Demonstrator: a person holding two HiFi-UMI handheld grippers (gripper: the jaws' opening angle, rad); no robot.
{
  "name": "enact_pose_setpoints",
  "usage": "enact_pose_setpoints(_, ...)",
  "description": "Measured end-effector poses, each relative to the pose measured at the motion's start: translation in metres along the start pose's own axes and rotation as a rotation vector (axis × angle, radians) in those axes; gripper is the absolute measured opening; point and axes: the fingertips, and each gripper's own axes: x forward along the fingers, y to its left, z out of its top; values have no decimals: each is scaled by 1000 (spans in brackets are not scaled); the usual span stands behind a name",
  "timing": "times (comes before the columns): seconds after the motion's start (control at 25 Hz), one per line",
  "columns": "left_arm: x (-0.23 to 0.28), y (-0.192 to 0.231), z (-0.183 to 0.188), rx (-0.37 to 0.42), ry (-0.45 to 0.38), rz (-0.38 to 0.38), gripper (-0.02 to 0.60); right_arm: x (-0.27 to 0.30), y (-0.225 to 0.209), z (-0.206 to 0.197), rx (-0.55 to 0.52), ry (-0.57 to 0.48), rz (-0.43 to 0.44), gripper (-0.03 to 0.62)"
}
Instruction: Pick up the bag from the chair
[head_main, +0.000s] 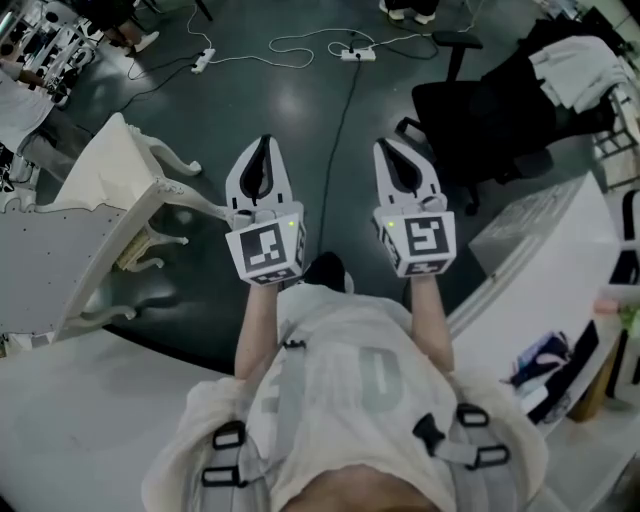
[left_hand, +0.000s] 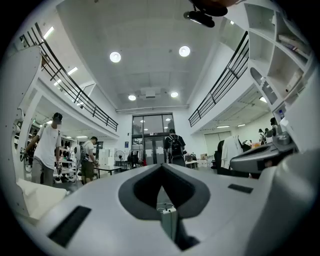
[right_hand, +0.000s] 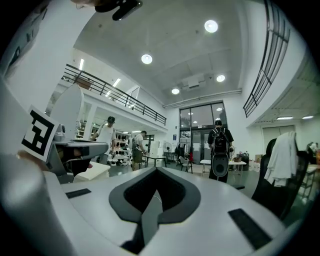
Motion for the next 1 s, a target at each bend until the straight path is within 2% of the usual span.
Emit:
enact_pose_setpoints(0.16, 11, -9, -4, 6, 13, -20, 6, 3, -9, 2, 22, -18, -12, 5)
enact_pose_setpoints(0.44, 60, -16, -3, 3, -6, -52, 6, 22, -44, 2, -13, -63, -47, 5)
enact_pose_setpoints(0.72, 137, -13, -15, -2, -4, -81, 6, 75, -77, 4, -19, -50, -55, 5)
enact_pose_setpoints(1.0, 244, 1, -21, -24, -13, -108, 6, 153, -128, 5, -34, -27, -107, 5)
